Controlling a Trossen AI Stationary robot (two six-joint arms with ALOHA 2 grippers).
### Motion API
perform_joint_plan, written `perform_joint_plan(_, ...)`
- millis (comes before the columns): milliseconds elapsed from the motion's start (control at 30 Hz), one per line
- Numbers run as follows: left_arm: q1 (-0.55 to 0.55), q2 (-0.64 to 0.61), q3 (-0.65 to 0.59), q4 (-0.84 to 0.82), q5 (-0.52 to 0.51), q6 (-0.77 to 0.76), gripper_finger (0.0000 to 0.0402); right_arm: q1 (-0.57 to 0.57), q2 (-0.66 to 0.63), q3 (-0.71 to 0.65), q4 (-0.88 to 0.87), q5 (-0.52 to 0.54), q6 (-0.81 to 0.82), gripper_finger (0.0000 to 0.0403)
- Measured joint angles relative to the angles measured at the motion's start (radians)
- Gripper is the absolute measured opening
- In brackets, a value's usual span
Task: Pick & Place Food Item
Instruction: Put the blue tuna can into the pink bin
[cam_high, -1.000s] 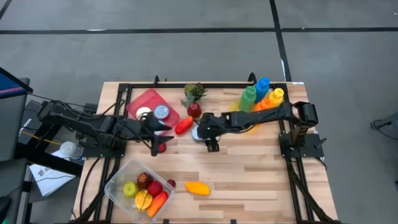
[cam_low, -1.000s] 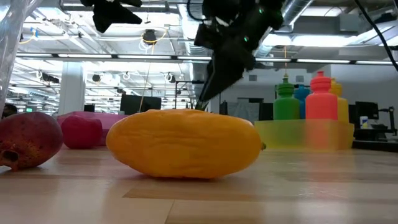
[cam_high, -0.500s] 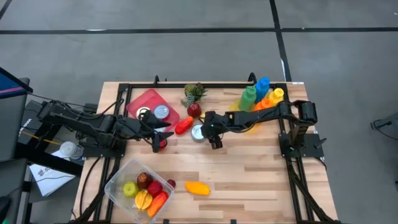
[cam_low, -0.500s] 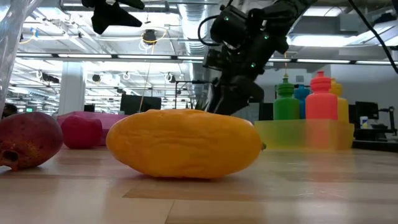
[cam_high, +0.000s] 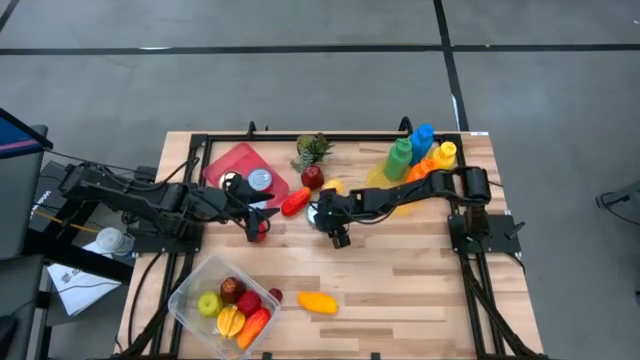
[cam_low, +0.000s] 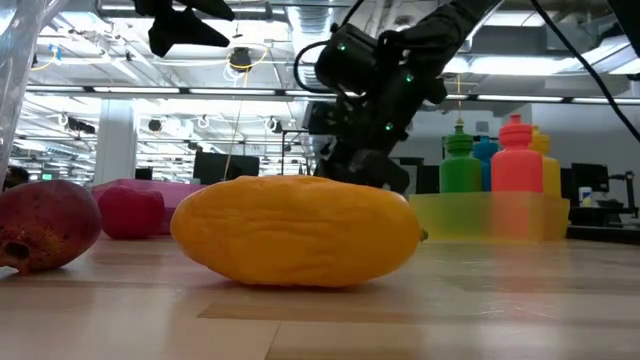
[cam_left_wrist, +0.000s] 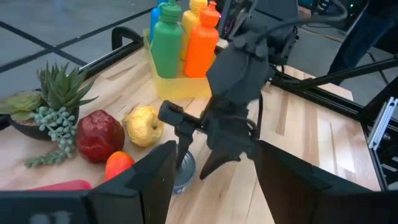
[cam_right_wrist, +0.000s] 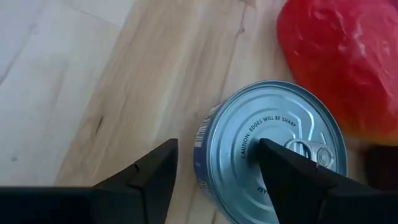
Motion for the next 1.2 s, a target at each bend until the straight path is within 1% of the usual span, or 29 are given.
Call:
perform_joint_plan(67,0.004,0.000,0.000,0.001,0.000,0.000,0.0208,0.008,0.003,0.017,-0.031,0.014,0.014,0.0192)
perform_joint_plan(100,0.006,0.000,0.000,-0.001,0.000,0.000,0.0208,0.013,0.003,0.023,-0.046,0.023,0.015,0.0173)
perform_joint_plan(267,0.007,0.000,0.000,-0.001,0.000,0.000,0.0208,0.028,0.003,0.038,-0.104,0.065,0.019,0.0051)
perform_joint_plan(300,0.007,0.000,0.000,-0.001,0.000,0.000,0.0208,0.028,0.003,0.038,-0.110,0.060,0.019,0.0029)
perform_joint_plan(333,0.007,0.000,0.000,-0.002,0.000,0.000,0.0208,0.028,0.003,0.038,-0.114,0.059,0.019,0.0016)
perform_joint_plan(367,0.007,0.000,0.000,-0.002,0.000,0.000,0.0208,0.028,0.003,0.038,-0.120,0.058,0.020,0.0010)
perform_joint_plan(500,0.007,0.000,0.000,-0.002,0.000,0.000,0.0208,0.031,0.003,0.038,-0.136,0.085,0.032,0.0006)
perform_joint_plan(633,0.007,0.000,0.000,-0.002,0.001,0.000,0.0208,0.037,-0.019,0.034,-0.143,0.088,0.043,0.0002)
perform_joint_plan(767,0.007,0.000,0.000,-0.003,0.001,0.000,0.0208,0.032,-0.064,0.025,-0.152,0.052,0.092,0.0001)
perform_joint_plan(867,0.007,0.000,0.000,-0.004,0.001,0.000,0.0208,0.026,-0.112,0.028,-0.131,0.047,0.101,0.0000)
perform_joint_plan(1000,0.007,-0.005,0.000,-0.005,-0.025,-0.016,0.0208,0.015,-0.148,0.030,-0.124,0.052,0.101,0.0000)
perform_joint_plan(1200,0.048,-0.019,0.000,-0.017,-0.030,-0.050,0.0208,0.015,-0.154,0.093,-0.119,0.057,0.098,0.0000)
